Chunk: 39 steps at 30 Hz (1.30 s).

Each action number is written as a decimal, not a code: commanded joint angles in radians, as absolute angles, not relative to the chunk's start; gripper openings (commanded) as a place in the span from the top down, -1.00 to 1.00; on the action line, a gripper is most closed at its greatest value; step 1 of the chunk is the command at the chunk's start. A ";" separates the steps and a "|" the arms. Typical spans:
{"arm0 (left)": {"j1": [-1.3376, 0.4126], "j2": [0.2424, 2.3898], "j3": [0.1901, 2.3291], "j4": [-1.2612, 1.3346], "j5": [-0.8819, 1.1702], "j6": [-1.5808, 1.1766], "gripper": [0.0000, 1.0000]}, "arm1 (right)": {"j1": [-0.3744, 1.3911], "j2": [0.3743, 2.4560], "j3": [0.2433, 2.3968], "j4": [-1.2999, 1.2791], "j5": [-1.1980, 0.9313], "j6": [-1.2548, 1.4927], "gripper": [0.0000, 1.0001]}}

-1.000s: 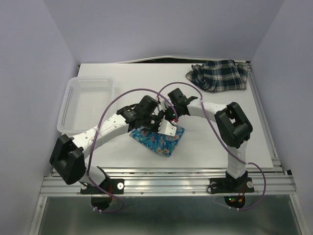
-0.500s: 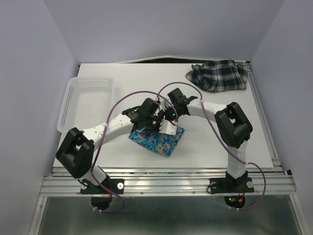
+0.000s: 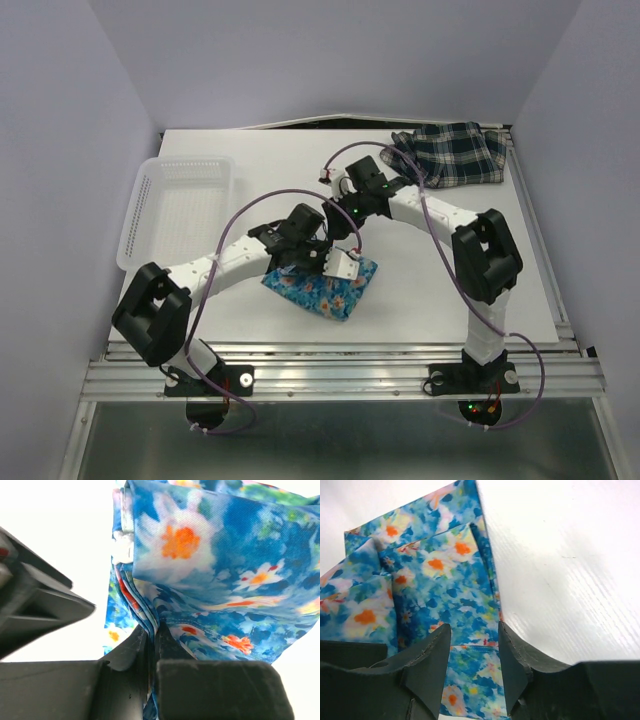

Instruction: Fold and stack the skirts

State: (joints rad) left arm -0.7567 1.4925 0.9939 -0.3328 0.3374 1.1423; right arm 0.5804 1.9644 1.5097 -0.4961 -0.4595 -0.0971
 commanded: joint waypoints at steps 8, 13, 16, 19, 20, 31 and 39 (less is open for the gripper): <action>-0.750 1.477 1.038 -0.341 0.327 1.164 1.00 | 0.566 2.025 1.465 -0.535 -0.497 -0.135 0.18; -0.741 1.522 1.048 -0.311 0.307 1.183 1.00 | 0.566 2.052 1.451 -0.512 -0.522 -0.129 0.35; -0.736 1.543 1.045 -0.284 0.293 1.181 0.99 | 0.566 2.057 1.451 -0.512 -0.541 -0.130 0.45; -0.733 1.558 1.034 -0.236 0.272 1.184 0.99 | 0.566 2.057 1.450 -0.515 -0.566 -0.132 0.54; -0.732 1.562 1.034 -0.213 0.268 1.180 0.99 | 0.566 2.056 1.450 -0.515 -0.571 -0.130 0.56; -0.727 1.618 1.019 -0.161 0.267 1.199 0.74 | 0.566 2.059 1.453 -0.517 -0.586 -0.133 0.58; -0.727 1.637 0.985 -0.078 0.244 1.184 0.42 | 0.566 2.068 1.470 -0.535 -0.584 -0.144 0.57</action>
